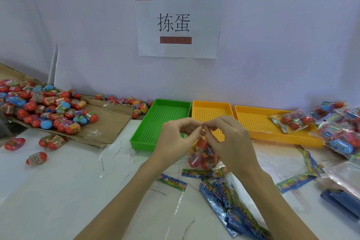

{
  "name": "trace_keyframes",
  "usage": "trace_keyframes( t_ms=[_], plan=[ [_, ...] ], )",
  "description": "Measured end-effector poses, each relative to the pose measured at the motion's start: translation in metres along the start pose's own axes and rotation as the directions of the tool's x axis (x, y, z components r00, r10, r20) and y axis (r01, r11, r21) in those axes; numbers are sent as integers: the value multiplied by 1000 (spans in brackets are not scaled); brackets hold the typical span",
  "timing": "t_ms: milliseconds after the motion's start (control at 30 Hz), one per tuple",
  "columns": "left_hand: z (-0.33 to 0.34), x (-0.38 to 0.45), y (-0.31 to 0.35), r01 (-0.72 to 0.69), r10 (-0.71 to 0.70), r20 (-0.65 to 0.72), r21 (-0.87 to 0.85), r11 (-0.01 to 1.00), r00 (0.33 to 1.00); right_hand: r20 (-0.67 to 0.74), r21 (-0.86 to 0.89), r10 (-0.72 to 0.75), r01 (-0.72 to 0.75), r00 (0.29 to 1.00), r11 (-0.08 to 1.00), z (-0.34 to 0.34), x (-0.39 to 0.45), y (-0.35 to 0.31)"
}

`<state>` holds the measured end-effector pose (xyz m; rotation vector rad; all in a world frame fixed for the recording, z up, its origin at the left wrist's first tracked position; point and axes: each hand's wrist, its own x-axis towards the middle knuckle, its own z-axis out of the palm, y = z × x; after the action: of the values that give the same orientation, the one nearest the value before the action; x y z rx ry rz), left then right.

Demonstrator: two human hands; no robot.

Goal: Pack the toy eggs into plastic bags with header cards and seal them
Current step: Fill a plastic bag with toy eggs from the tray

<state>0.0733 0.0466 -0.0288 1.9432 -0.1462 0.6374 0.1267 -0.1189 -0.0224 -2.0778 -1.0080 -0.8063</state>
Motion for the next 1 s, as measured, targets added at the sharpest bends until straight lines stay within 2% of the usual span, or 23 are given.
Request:
trace_keyframes(
  t_ms=[167,400,533,667,767,867,1000],
  plan=[
    [1,-1,-1,-57,57,-2,63,996,998,-3,39,25,-25,1000,999,0,-1,1],
    [-3,1,-1,-162,155,52,164,973,987,42,31,-61,60,997,998,-5,3,5],
    [-2,0,2,-184,177,50,194,964,983,-11,39,-31,31,999,999,-3,3,6],
    [-8,3,1,-42,42,4,106,994,999,-116,70,127,-120,985,990,-6,7,20],
    [-21,8,-5,133,-135,-89,-23,991,987,-186,59,334,-328,924,943,-23,9,59],
    [-28,9,-10,213,-230,-155,-118,970,961,-177,-59,485,-501,857,864,-38,-2,101],
    [-29,10,-12,246,-267,-146,-150,958,952,-141,-146,551,-568,822,810,-41,-14,127]
  ],
)
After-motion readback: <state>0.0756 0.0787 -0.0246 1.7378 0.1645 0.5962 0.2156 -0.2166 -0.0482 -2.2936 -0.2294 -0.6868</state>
